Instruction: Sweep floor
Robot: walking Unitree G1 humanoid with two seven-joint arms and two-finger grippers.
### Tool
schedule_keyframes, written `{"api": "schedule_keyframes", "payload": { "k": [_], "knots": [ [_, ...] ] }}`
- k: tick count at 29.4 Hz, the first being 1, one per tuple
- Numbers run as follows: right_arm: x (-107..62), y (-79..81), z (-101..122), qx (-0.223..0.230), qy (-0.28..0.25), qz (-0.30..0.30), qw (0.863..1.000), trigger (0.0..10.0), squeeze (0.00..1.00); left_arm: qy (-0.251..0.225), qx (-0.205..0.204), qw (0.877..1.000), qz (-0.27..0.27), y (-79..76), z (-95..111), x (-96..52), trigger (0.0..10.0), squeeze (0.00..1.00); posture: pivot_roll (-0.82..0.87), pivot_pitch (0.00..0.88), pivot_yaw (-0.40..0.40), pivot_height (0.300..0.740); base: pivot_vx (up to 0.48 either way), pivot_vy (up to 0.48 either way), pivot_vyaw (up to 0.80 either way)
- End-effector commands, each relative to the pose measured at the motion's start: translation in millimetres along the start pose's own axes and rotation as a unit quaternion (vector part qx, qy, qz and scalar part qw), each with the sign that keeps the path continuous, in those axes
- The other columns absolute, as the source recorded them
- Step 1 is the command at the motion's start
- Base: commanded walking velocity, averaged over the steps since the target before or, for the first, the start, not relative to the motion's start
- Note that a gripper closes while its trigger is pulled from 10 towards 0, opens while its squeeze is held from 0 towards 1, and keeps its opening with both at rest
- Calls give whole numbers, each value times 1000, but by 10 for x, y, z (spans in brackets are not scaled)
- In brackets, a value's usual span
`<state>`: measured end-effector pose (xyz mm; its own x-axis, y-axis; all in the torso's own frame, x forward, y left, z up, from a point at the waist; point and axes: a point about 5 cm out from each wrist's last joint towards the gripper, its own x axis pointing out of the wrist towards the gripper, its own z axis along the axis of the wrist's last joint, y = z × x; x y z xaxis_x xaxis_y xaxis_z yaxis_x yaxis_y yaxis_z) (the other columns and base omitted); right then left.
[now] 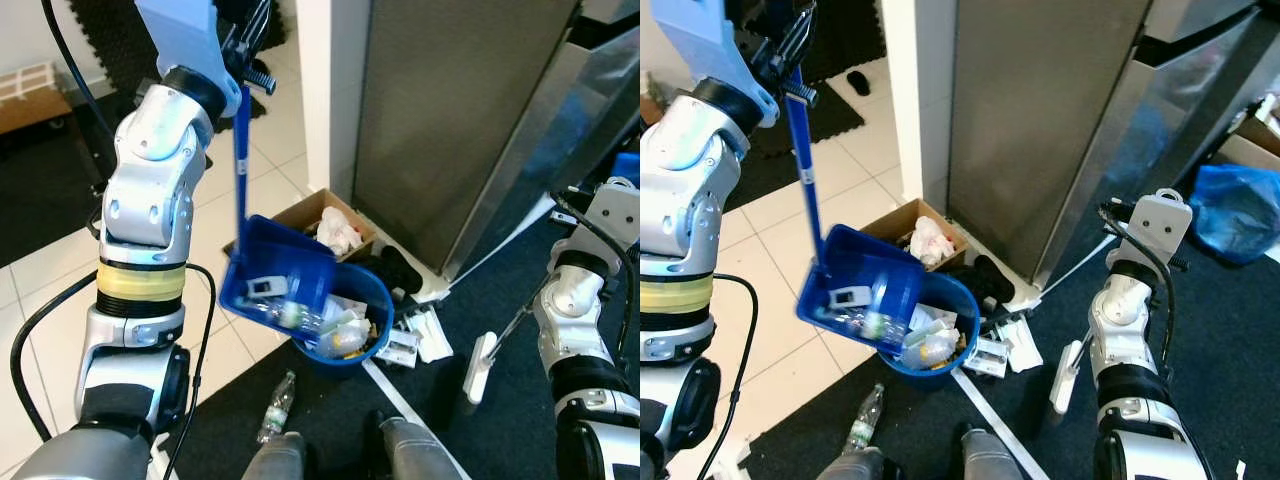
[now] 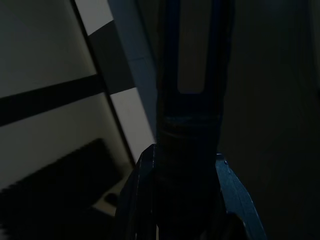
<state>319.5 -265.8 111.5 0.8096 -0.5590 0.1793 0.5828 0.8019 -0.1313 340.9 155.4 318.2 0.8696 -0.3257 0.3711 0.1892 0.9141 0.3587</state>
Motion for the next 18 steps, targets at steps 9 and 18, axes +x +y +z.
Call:
{"api": "schedule_keyframes", "payload": {
  "k": [9,18],
  "knots": [
    [17,-25,46,-2,-17,2,1000,10000,0,-18,33,998,57,155,5,-4,10000,0,60,76,-15,740,0,0,0],
    [13,-22,49,-3,-18,4,1000,10000,0,-40,111,992,53,124,-23,29,10000,0,59,81,-20,740,0,0,0]
  ]
}}
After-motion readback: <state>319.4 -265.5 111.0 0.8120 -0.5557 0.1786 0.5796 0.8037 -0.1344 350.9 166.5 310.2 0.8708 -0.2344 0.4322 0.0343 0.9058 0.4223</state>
